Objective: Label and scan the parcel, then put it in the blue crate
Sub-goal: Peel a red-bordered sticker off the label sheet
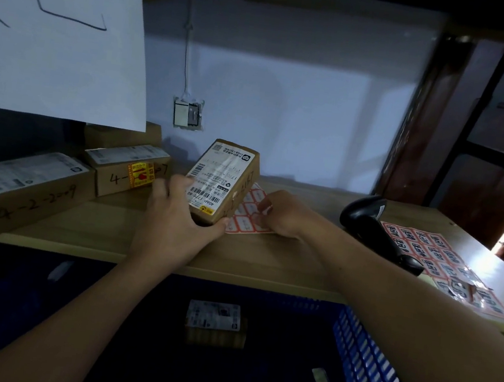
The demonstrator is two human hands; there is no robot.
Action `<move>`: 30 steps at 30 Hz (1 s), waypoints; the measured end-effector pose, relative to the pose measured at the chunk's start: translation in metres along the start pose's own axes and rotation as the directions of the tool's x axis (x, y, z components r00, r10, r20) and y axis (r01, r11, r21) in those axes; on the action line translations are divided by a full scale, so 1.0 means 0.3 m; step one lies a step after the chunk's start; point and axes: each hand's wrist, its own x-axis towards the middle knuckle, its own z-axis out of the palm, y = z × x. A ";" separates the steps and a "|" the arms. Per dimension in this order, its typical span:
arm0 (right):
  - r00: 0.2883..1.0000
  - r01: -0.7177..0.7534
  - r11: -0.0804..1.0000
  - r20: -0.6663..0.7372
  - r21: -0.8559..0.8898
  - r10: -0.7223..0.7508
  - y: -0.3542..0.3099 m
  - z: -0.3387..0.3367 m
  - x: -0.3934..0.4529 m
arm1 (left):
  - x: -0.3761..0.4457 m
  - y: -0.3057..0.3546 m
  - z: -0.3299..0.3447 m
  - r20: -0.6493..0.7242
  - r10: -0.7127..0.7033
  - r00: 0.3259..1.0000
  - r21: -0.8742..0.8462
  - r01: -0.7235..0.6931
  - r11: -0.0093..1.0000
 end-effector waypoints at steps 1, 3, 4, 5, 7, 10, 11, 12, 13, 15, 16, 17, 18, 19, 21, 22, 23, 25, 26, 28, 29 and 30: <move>1.000 -0.001 1.000 0.010 -0.007 0.001 0.000 -0.001 0.002 | 0.001 0.000 0.000 0.002 0.000 1.000 -0.004 0.000 1.000; 1.000 -0.003 1.000 0.019 -0.015 0.003 -0.001 -0.002 0.005 | 0.001 0.001 -0.001 0.008 -0.001 1.000 -0.007 0.001 1.000; 1.000 -0.003 1.000 0.024 -0.015 0.004 -0.001 -0.003 0.007 | 0.000 0.002 -0.001 0.010 0.000 1.000 -0.009 0.001 1.000; 1.000 -0.006 1.000 0.029 -0.011 0.006 0.000 -0.004 0.010 | 0.000 0.002 -0.001 0.012 0.000 1.000 -0.011 0.000 1.000; 0.999 -0.005 1.000 0.037 -0.003 0.005 0.003 -0.001 0.015 | -0.001 0.002 -0.002 0.013 0.004 1.000 -0.020 -0.003 1.000; 0.999 -0.005 1.000 0.034 0.001 0.005 0.007 0.003 0.023 | -0.001 0.003 -0.002 0.011 0.008 1.000 -0.020 -0.008 1.000; 0.999 -0.009 1.000 0.034 0.003 0.009 0.009 0.003 0.028 | -0.001 0.003 -0.001 0.010 0.009 1.000 -0.022 -0.009 1.000; 0.999 -0.013 1.000 0.038 0.006 0.013 0.010 0.002 0.033 | -0.002 0.004 -0.001 0.010 0.010 1.000 -0.026 -0.009 1.000; 0.999 -0.018 1.000 0.045 0.010 0.018 0.009 0.001 0.038 | -0.002 0.005 -0.001 0.011 0.009 1.000 -0.028 -0.008 1.000; 0.998 -0.024 1.000 0.064 0.014 0.023 0.006 -0.004 0.045 | -0.003 0.006 -0.002 0.012 0.007 1.000 -0.023 -0.007 1.000; 0.997 -0.021 1.000 0.069 0.006 0.020 0.004 -0.006 0.047 | -0.002 0.007 -0.002 0.013 0.007 1.000 -0.021 -0.007 1.000; 0.997 -0.014 1.000 0.072 -0.010 0.014 0.002 -0.008 0.047 | -0.002 0.007 -0.003 0.015 0.005 1.000 -0.020 -0.005 1.000; 0.997 -0.006 1.000 0.075 -0.030 0.008 -0.001 -0.009 0.046 | -0.002 0.008 -0.004 0.016 0.003 1.000 -0.019 -0.003 1.000; 0.997 0.000 0.999 0.077 -0.047 0.003 -0.002 -0.011 0.043 | -0.001 0.008 -0.004 0.017 0.000 1.000 -0.018 0.000 1.000; 0.996 -0.003 0.997 0.083 -0.073 0.009 -0.004 -0.015 0.042 | -0.003 0.011 -0.005 0.019 -0.003 1.000 -0.011 0.003 1.000; 0.996 -0.008 0.996 0.085 -0.088 0.015 -0.004 -0.017 0.042 | -0.003 0.011 -0.005 0.020 -0.003 1.000 -0.011 0.003 1.000; 0.996 -0.013 0.995 0.086 -0.103 0.022 -0.003 -0.018 0.042 | -0.003 0.011 -0.005 0.021 -0.003 1.000 -0.013 0.003 1.000; 0.995 -0.022 0.991 0.094 -0.129 0.034 -0.002 -0.020 0.044 | -0.003 0.011 -0.005 0.023 -0.002 1.000 -0.018 0.003 1.000; 0.995 -0.021 0.990 0.096 -0.138 0.034 -0.001 -0.020 0.046 | -0.002 0.011 -0.004 0.024 -0.003 1.000 -0.018 0.004 1.000; 0.995 -0.013 0.989 0.096 -0.150 0.028 -0.002 -0.023 0.049 | 0.000 0.011 -0.003 0.029 -0.007 1.000 -0.014 0.007 1.000; 0.995 -0.012 0.989 0.099 -0.147 0.027 -0.002 -0.024 0.050 | 0.000 0.011 -0.003 0.031 -0.008 0.999 -0.013 0.009 1.000; 0.994 -0.010 0.990 0.102 -0.141 0.025 -0.001 -0.025 0.049 | 0.000 0.012 -0.004 0.032 -0.010 0.999 -0.013 0.011 1.000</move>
